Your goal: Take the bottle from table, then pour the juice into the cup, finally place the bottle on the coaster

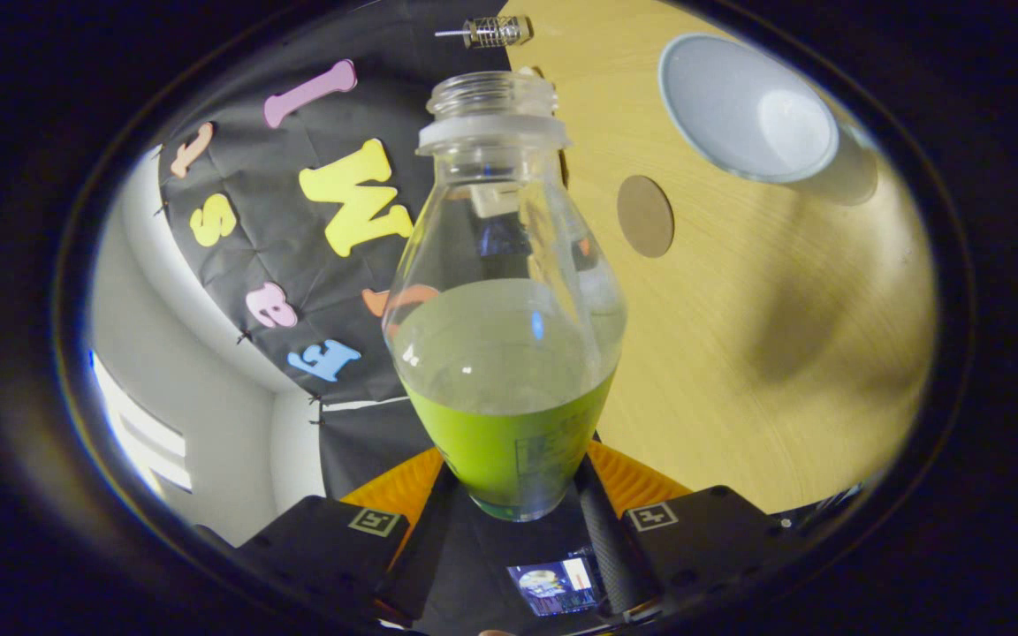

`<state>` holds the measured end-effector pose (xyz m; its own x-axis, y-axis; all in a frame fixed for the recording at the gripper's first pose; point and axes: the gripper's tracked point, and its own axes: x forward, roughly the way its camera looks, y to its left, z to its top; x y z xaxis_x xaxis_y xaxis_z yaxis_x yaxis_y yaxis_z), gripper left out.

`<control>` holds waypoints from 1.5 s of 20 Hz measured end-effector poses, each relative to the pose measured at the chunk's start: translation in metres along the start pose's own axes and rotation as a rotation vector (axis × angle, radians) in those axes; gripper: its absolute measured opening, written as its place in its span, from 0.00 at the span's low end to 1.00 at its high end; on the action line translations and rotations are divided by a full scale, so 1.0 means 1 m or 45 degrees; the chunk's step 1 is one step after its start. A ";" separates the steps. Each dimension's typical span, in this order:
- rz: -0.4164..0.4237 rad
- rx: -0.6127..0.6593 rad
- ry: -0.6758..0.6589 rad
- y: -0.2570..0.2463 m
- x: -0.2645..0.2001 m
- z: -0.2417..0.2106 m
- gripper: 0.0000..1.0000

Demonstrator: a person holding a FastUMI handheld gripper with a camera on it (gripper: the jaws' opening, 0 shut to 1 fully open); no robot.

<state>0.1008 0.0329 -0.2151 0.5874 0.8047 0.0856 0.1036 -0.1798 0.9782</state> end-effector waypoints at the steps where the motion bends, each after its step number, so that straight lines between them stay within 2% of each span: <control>1: 0.005 0.007 -0.003 0.001 0.000 0.001 0.78; 30: 0.151 0.166 0.005 0.047 -0.008 -0.009 0.77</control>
<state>0.0934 0.0231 -0.1682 0.5984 0.7758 0.2002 0.1369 -0.3452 0.9285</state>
